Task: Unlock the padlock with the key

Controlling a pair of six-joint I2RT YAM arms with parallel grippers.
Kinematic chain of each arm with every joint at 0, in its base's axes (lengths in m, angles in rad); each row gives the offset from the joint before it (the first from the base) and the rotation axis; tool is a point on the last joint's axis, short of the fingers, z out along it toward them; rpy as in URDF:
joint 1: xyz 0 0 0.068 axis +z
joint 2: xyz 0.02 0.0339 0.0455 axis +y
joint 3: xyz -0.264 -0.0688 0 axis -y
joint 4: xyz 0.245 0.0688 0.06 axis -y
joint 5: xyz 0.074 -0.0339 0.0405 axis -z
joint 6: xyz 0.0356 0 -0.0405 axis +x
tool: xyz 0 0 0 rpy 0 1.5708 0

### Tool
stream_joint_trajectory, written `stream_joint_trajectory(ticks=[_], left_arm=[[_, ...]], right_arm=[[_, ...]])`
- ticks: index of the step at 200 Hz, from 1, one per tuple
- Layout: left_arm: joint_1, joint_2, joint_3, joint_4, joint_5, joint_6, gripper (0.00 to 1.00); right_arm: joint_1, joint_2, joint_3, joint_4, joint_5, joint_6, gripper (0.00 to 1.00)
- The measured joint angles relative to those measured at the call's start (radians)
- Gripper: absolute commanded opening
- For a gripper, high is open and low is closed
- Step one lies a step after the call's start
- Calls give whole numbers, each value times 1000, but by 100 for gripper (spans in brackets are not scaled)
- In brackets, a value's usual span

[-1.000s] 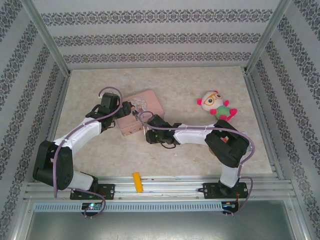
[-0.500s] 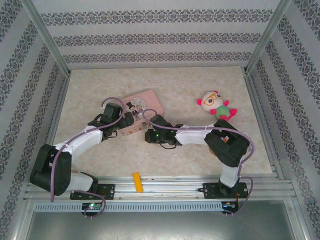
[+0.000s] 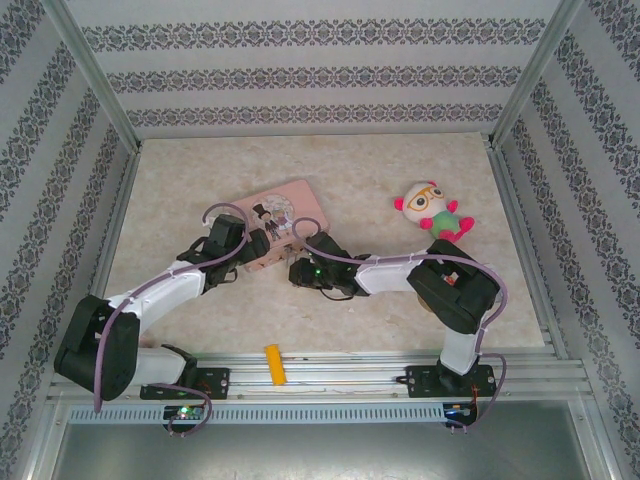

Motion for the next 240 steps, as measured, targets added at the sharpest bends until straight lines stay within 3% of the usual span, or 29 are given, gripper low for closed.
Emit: stream_joint_trajectory(ticks=[106,240], left_arm=[[-117,-1,-11,15,10,-64,99],[-126,-2,-26,40,12,-91,99]], right_arm=[[-68,-61,-97,58,1,45,0],[-89,-63,-107,90,1,90,0]])
